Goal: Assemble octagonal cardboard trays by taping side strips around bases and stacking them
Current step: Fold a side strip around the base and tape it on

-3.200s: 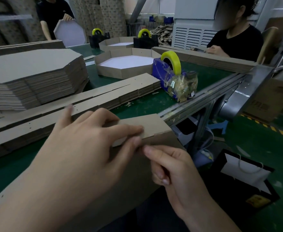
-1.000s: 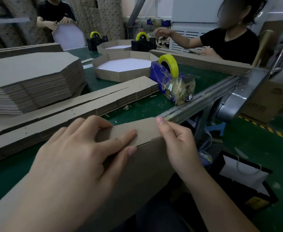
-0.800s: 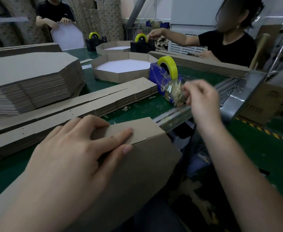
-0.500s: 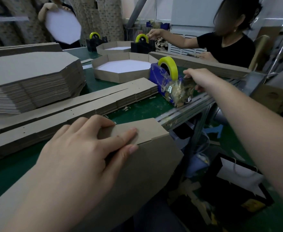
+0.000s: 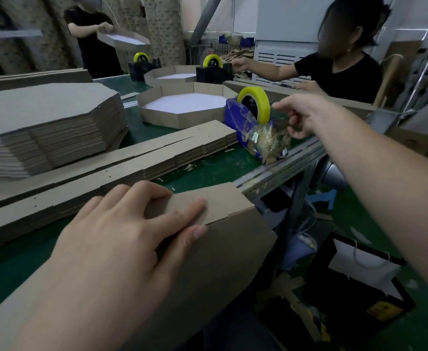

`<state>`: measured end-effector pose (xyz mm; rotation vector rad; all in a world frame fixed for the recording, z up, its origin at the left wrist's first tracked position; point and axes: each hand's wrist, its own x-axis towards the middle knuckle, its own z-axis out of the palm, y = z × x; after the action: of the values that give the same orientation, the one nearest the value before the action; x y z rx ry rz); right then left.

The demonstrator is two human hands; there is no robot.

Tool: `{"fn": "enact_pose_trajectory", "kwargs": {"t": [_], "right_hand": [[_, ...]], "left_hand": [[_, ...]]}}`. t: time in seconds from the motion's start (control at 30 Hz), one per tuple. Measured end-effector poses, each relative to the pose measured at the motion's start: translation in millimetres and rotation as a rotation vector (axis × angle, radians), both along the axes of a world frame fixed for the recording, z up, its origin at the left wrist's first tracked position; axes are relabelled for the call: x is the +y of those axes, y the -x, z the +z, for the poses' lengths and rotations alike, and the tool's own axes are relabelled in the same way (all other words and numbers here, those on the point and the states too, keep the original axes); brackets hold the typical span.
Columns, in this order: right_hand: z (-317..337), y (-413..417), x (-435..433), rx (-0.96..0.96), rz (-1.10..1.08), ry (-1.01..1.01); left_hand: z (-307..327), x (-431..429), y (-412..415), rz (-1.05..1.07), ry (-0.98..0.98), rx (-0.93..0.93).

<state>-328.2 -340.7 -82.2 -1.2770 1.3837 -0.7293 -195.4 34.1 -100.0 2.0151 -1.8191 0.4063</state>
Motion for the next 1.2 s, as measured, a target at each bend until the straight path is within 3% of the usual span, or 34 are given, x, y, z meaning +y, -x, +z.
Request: {"fn": "enact_pose_trajectory", "kwargs": {"t": [0.13, 0.3, 0.43, 0.53, 0.7, 0.87, 1.07, 1.13, 1.2], "right_hand": [[-11, 9, 4, -0.177, -0.027, 0.071], [-41, 32, 13, -0.633, -0.017, 0.180], [-59, 37, 25, -0.791, 0.063, 0.229], [-66, 39, 30, -0.720, 0.032, 0.251], [-76, 49, 39, -0.013, -0.094, 0.412], [-76, 60, 51, 0.377, -0.148, 0.676], [-52, 50, 113, 0.243, 0.063, 0.874], [-38, 45, 145, 0.103, 0.177, 0.873], [-28, 43, 184, -0.154, 0.311, 0.797]], "left_hand": [[-2, -2, -1, -0.014, 0.030, 0.006], [-13, -5, -4, -0.083, 0.059, 0.146], [-14, -6, -2, -0.095, 0.084, 0.127], [-11, -5, 0, -0.072, 0.103, 0.098], [-7, -4, -1, -0.027, 0.029, 0.026], [-6, -5, -2, -0.036, 0.008, 0.020], [-2, -8, 2, -0.013, -0.015, -0.019], [1, -9, 3, 0.002, -0.033, -0.036], [2, -10, 3, 0.029, -0.048, -0.063]]}}
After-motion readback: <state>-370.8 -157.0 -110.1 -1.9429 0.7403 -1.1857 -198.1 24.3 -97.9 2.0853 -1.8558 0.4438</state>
